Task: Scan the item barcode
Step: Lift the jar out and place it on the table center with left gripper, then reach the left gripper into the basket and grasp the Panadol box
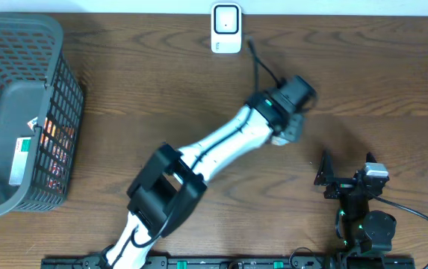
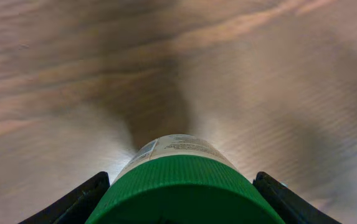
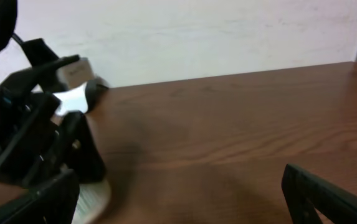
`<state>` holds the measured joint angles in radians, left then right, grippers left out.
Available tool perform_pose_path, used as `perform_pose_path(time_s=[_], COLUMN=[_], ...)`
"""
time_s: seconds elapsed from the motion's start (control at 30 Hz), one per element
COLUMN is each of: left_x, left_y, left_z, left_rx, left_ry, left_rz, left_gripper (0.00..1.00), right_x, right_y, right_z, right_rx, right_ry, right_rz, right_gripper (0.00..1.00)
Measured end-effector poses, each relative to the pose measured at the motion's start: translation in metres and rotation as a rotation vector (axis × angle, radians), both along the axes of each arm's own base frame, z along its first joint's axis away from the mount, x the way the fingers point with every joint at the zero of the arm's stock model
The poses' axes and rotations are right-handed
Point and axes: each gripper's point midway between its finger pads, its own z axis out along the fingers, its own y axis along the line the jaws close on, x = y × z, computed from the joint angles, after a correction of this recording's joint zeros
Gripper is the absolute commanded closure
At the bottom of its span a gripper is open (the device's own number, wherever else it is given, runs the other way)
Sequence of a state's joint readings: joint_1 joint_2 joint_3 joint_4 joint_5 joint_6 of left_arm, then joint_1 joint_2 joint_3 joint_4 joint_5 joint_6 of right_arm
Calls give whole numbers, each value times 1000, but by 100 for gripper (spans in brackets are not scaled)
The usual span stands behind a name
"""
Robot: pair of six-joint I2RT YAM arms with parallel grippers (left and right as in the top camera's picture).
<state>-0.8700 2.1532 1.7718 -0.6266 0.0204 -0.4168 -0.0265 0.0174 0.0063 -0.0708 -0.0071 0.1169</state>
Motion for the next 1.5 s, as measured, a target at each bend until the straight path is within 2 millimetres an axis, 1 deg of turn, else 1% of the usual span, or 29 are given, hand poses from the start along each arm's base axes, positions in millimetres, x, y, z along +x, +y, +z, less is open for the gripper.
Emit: perform_pose_path(time_s=[0.07,0.17,0.3,0.37,0.4,0.5,0.53,0.63,0.7,0.77,0.83,0.87,0.9,0.93,0.97,1.03,1.07,1.1,1.13,1.17,1.2,1.23,1.27,1.3,1.33,1.37,1.4,1.47,1.5], left_x=[-7,-10,-7,-4,-1,5,7,12,10,8,7,7,7,8,9,7,5,2,0,-1,-1,0,2,1,-5,-10,-19,-39,-49], left_y=[-7,-11,-6,0,2,11,14,28,37,42,44,44,44,43,43,53,64,77,100,128,163,204,261,299,359,386,425,491,517], left_z=[0,-7,-31,-40,-40,-40,-41,-42,-44,-40,-23,-8,13,40,73,151,194,230,265,294,318,339,357,366,374,376,378,375,371], left_rx=[4,16,72,100,107,136,145,174,201,213,198,177,146,104,48,-80,-142,-189,-223,-247,-256,-252,-232,-205,-153,-122,-83,1,37], left_ry=[-10,-19,-14,-13,-23,-42,-44,-35,-18,-8,-22,-41,-67,-105,-153,-264,-327,-381,-436,-485,-534,-583,-635,-669,-703,-716,-728,-727,-713], left_rz=[-3,11,43,57,65,86,93,126,136,139,135,131,127,123,119,113,117,126,152,195,255,336,464,560,713,788,895,1089,1168], left_gripper=[32,32,32,32,32,15,3,2,2,2,2,2,2,2,2,2,2,2,2,2,2,2,2,2,2,2,2,2,2], right_x=[0,0,0,0,0,0,0,0,0,0,0,0,0,0,0,0,0,0,0,0,0,0,0,0,0,0,0,0,0], right_y=[0,0,0,0,0,0,0,0,0,0,0,0,0,0,0,0,0,0,0,0,0,0,0,0,0,0,0,0,0], right_z=[0,0,0,0,0,0,0,0,0,0,0,0,0,0,0,0,0,0,0,0,0,0,0,0,0,0,0,0,0], right_rx=[0,0,0,0,0,0,0,0,0,0,0,0,0,0,0,0,0,0,0,0,0,0,0,0,0,0,0,0,0], right_ry=[0,0,0,0,0,0,0,0,0,0,0,0,0,0,0,0,0,0,0,0,0,0,0,0,0,0,0,0,0], right_rz=[0,0,0,0,0,0,0,0,0,0,0,0,0,0,0,0,0,0,0,0,0,0,0,0,0,0,0,0,0], right_gripper=[1,1,1,1,1,1,1,1,1,1,1,1,1,1,1,1,1,1,1,1,1,1,1,1,1,1,1,1,1])
